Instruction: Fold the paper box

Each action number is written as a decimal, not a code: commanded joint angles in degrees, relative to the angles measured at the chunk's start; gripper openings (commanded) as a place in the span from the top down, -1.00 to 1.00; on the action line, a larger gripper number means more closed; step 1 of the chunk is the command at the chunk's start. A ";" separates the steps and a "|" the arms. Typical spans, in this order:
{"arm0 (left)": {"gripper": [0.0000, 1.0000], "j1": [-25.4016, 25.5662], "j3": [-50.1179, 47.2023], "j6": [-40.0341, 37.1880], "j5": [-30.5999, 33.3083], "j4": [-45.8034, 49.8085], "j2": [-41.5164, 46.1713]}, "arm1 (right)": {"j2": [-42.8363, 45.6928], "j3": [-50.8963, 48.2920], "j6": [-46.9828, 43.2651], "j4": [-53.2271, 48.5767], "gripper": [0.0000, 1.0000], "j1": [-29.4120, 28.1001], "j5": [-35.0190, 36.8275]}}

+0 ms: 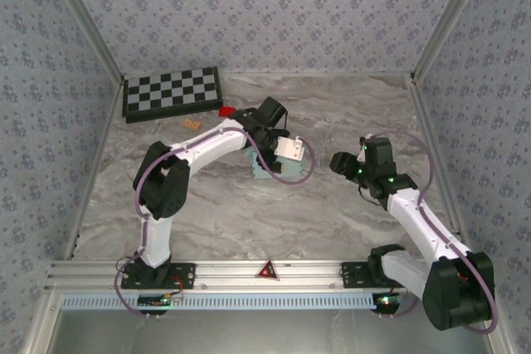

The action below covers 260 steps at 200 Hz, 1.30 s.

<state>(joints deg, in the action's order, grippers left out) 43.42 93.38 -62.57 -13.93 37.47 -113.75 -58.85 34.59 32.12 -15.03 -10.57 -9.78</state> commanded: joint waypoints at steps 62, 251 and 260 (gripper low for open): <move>-0.67 -0.06 5.92 2.93 -0.29 4.20 -0.12 | -0.72 -0.32 0.14 0.23 -0.27 0.74 0.31; -0.75 -0.87 -4.44 41.34 15.33 -7.68 22.13 | -8.36 11.35 -11.80 -4.91 -0.23 -0.05 -3.22; -0.74 -1.98 -4.66 45.74 16.42 -6.44 23.32 | -8.70 12.19 -12.35 -5.36 -0.23 -0.46 -3.20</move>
<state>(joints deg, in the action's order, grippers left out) 43.77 89.23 -31.99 -3.14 31.35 -94.56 -66.65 43.64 23.09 -17.69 -10.20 -11.99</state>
